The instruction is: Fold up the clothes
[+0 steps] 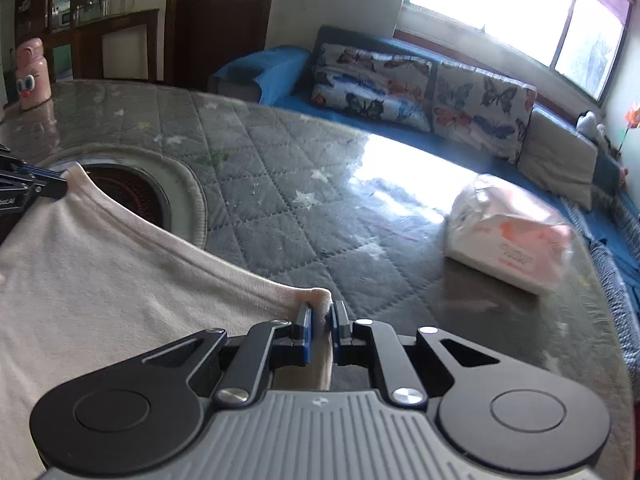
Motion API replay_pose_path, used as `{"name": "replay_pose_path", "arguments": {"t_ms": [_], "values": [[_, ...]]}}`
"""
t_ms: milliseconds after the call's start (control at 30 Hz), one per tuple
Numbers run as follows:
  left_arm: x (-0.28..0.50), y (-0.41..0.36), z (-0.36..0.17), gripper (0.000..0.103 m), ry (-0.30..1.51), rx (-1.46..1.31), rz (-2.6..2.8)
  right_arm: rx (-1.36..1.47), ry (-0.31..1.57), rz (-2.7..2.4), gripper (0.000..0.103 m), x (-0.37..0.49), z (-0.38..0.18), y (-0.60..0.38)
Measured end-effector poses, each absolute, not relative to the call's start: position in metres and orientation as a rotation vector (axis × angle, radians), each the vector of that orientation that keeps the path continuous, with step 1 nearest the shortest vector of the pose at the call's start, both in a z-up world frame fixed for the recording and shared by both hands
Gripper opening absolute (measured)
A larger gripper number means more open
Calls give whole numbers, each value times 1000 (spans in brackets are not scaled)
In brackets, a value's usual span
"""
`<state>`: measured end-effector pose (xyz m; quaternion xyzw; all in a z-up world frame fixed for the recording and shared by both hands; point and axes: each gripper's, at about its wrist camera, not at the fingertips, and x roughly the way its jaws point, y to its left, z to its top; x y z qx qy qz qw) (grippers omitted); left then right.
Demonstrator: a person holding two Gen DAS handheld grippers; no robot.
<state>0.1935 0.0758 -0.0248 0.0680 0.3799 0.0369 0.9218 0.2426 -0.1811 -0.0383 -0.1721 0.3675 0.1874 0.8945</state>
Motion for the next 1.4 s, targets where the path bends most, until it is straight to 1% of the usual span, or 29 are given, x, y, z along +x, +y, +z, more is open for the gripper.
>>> {"name": "replay_pose_path", "arguments": {"t_ms": [67,167,233,267,333,367,400,433,500,533,567,633,700,733,767,800,900,1000,1067,1267,1300,1333,1400], "values": [[198,78,-30,5,792,147,90,-363,748,397,10,248,-43,-176],[200,82,-33,10,791,152,97,-358,753,402,17,248,-38,-178],[198,83,-32,15,787,148,100,-349,752,407,17,242,-32,-181],[195,83,-30,16,780,147,102,-343,750,411,17,237,-28,-184],[188,83,-26,25,766,146,107,-329,747,417,18,227,-20,-190],[183,82,-23,29,760,139,103,-322,744,410,19,218,-16,-197],[177,81,-20,34,755,132,98,-314,742,403,21,208,-12,-203],[172,81,-16,43,750,126,93,-307,740,396,25,198,-9,-209],[156,74,-10,53,733,124,61,-293,736,382,29,179,-2,-222],[147,70,-6,57,724,123,45,-285,733,375,29,169,2,-228],[139,67,-3,59,715,122,29,-278,731,368,29,160,6,-234],[121,58,1,71,708,105,-14,-261,732,346,30,138,10,-250],[102,49,4,75,704,86,-59,-247,736,311,31,115,9,-266],[94,42,6,76,704,81,-85,-242,739,292,35,103,9,-274],[85,36,8,77,700,77,-113,-238,741,272,36,92,8,-282],[77,31,9,80,696,73,-141,-233,744,253,36,80,7,-290],[54,9,9,92,689,44,-190,-239,768,205,36,58,-2,-305],[34,-13,6,93,689,45,-235,-232,784,164,36,44,-14,-316],[25,-24,3,96,690,37,-254,-207,785,162,35,42,-18,-320],[7,-44,-8,100,723,7,-294,-198,779,148,35,51,-29,-318],[6,-45,-10,101,728,9,-297,-197,778,146,32,51,-31,-318],[4,-46,-12,101,734,12,-299,-198,776,144,24,52,-33,-318],[2,-49,-16,102,745,16,-304,-215,763,131,13,52,-32,-318]]}}
